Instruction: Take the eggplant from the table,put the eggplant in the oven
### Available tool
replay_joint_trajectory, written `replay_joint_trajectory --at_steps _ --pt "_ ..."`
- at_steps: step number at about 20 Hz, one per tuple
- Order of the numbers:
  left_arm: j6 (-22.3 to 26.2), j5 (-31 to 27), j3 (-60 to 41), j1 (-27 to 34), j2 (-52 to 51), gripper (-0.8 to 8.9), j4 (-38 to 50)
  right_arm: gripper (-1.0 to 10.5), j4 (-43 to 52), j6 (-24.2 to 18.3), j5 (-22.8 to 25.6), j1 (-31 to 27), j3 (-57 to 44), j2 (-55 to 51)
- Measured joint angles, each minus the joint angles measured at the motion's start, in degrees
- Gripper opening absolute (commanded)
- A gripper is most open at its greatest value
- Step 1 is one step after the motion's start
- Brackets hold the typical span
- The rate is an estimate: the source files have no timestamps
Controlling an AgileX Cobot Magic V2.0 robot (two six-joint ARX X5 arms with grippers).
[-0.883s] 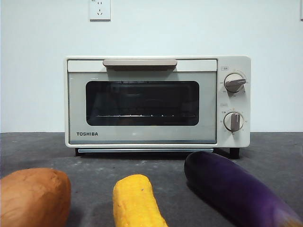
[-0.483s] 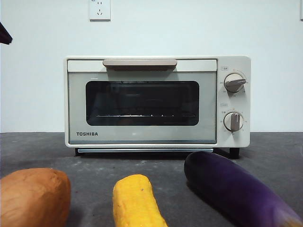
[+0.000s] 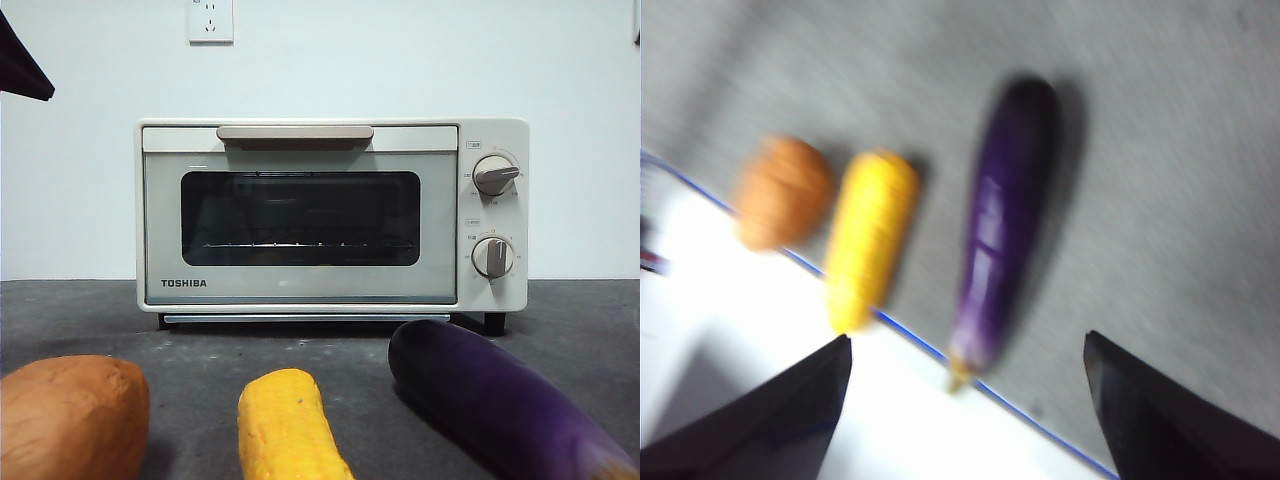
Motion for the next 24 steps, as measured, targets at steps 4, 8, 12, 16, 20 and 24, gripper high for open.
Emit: replay_joint_trajectory --at_steps 4,8,12,16,20,24 --pt "0.0 0.02 0.0 -0.09 0.24 0.07 0.02 3.8 1.49 6.56 10.58 11.78 0.0 7.54" --pt "0.0 0.02 0.0 -0.09 0.24 0.07 -0.04 3.7 7.82 12.52 16.09 21.64 0.0 16.11" --pt "0.0 0.0 0.0 -0.09 0.24 0.07 -0.07 3.7 13.38 15.52 22.36 26.01 0.0 25.66" --pt "0.0 0.0 0.0 -0.09 0.24 0.07 -0.09 3.7 18.08 16.98 22.62 26.21 0.0 33.55" --pt "0.0 0.0 0.0 -0.09 0.24 0.07 -0.11 3.5 22.75 17.2 22.75 26.21 0.0 37.99" --pt "0.0 0.02 0.0 -0.09 0.24 0.07 -0.13 2.2 23.32 17.31 23.91 26.21 0.02 40.0"
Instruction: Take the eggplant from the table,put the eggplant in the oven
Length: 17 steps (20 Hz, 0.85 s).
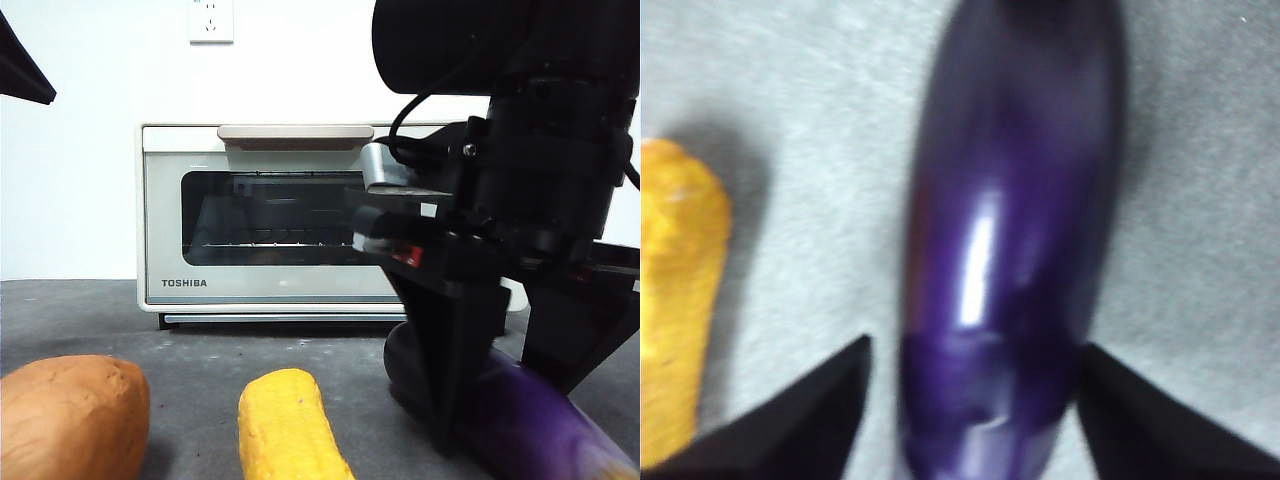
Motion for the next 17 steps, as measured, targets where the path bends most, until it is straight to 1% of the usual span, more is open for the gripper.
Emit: replay_joint_trajectory --at_steps 2,3,6,8,10,12,16,17 --pt "0.0 0.0 0.0 0.0 0.0 0.07 0.0 1.3 -0.04 0.02 0.96 0.0 0.02 0.04" --pt "0.0 0.0 0.0 0.0 0.0 0.07 0.02 1.2 -0.35 0.07 1.09 0.0 0.13 0.02" --pt "-0.02 -0.02 0.0 -0.2 0.0 0.07 0.04 1.2 -4.02 0.07 1.84 -0.17 0.57 -2.45" --pt "-0.04 -0.02 0.24 -1.44 0.24 0.07 -0.11 1.2 -5.03 0.02 1.84 -0.17 1.42 -7.04" --pt "-0.04 -0.02 2.8 -3.32 2.05 0.07 -0.22 1.2 -5.18 -0.04 1.86 -0.17 1.75 -13.11" --pt "-0.04 -0.02 6.47 -5.62 5.03 0.07 -0.24 1.2 -5.4 -0.57 1.88 -0.17 1.75 -19.21" --pt "0.48 -0.09 15.19 -11.06 15.89 0.07 -2.47 1.2 -5.53 -0.63 6.25 -0.17 1.75 -30.49" --pt "1.2 -0.33 17.81 -12.39 19.12 0.07 -3.28 1.2 -5.97 -0.63 6.36 -0.17 1.75 -32.81"
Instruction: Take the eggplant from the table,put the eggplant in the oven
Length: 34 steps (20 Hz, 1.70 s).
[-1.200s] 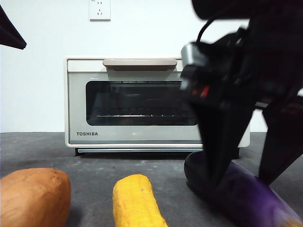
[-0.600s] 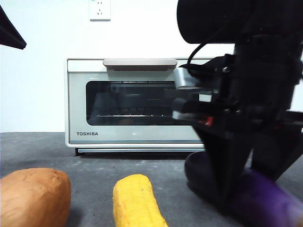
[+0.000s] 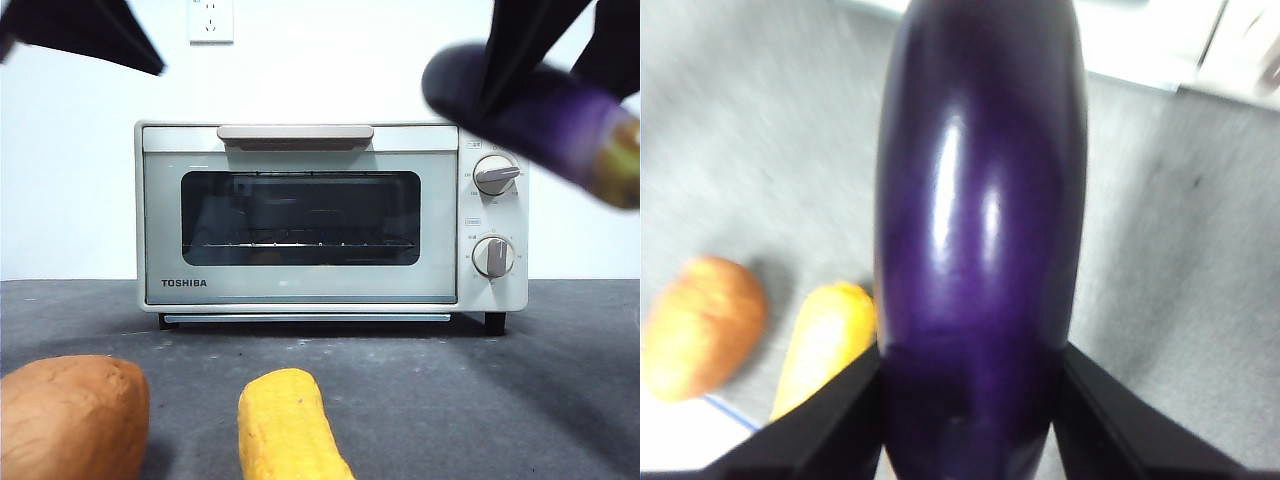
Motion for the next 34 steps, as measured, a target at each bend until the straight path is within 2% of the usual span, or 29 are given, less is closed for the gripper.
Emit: replay_joint_trajectory --at_steps 3,7,13,20,27,31,34 --pt "2.34 -1.33 8.11 -3.04 8.52 0.07 -2.47 1.2 -2.08 0.0 0.77 0.0 0.0 -3.85" --pt "5.22 -3.23 17.99 -5.9 18.32 0.07 -3.76 1.2 -6.75 0.0 6.03 0.0 0.0 -7.69" --pt "7.67 -4.68 22.62 -8.11 25.92 0.07 -4.42 1.2 -12.04 0.02 11.61 0.0 0.0 -12.55" --pt "9.99 -6.99 23.85 -9.51 25.92 0.07 -8.41 1.2 -12.07 0.02 11.93 0.0 0.0 -15.85" --pt "11.72 -5.73 23.82 -13.97 25.57 0.07 -23.67 1.2 -7.45 0.02 11.1 0.0 0.0 -15.78" --pt "12.39 -6.84 23.58 -15.37 26.08 0.07 -29.51 1.2 -5.88 -0.9 7.52 0.0 0.0 -15.78" --pt "13.0 -7.48 23.47 -16.39 26.25 0.07 -32.44 1.2 -4.2 -2.6 2.99 0.0 0.0 -15.78"
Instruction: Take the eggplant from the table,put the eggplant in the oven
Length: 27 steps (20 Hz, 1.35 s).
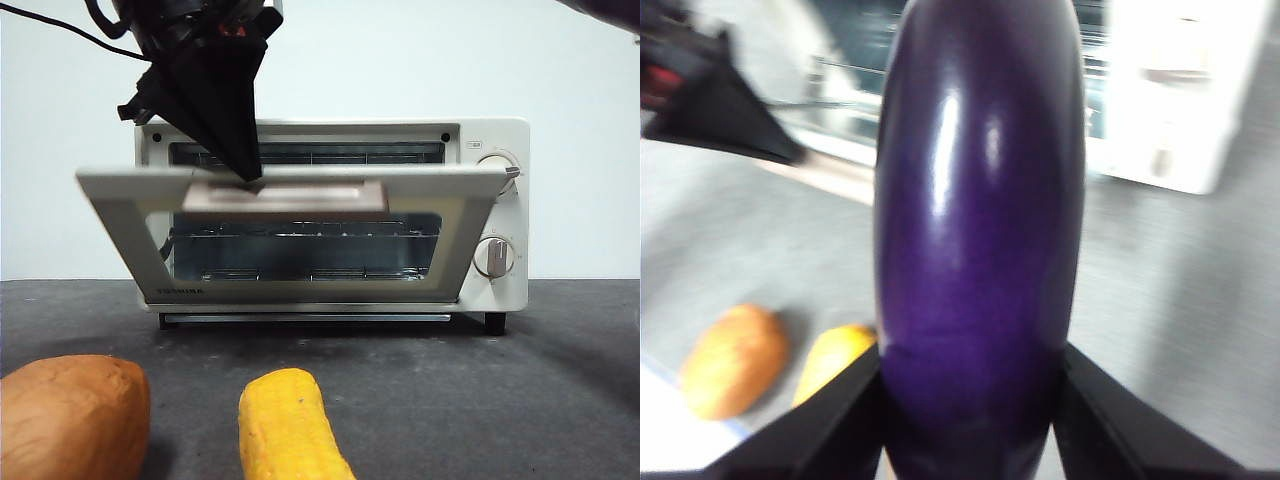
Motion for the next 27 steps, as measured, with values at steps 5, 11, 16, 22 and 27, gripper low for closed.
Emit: replay_joint_trajectory --at_steps 5,11,16,22,27 --pt "1.05 -0.11 -0.17 -0.55 -1.14 0.07 -4.57 1.2 2.32 -3.54 -6.75 0.0 0.0 1.25" --pt "0.98 -1.92 -0.26 -0.33 -15.5 0.07 -4.7 1.2 9.25 -12.31 -9.64 0.0 0.04 7.37" --pt "-1.03 -18.58 -0.26 1.07 -28.39 0.07 -4.74 1.1 9.29 -22.12 -7.74 0.07 6.6 20.06" --pt "-3.3 -28.89 -0.26 2.93 -41.48 0.07 -4.83 1.1 9.11 -36.2 3.82 2.49 18.56 40.44" --pt "-3.54 -29.75 -0.26 3.08 -47.93 0.07 -5.57 1.1 15.37 -47.76 16.44 3.76 24.09 55.17"
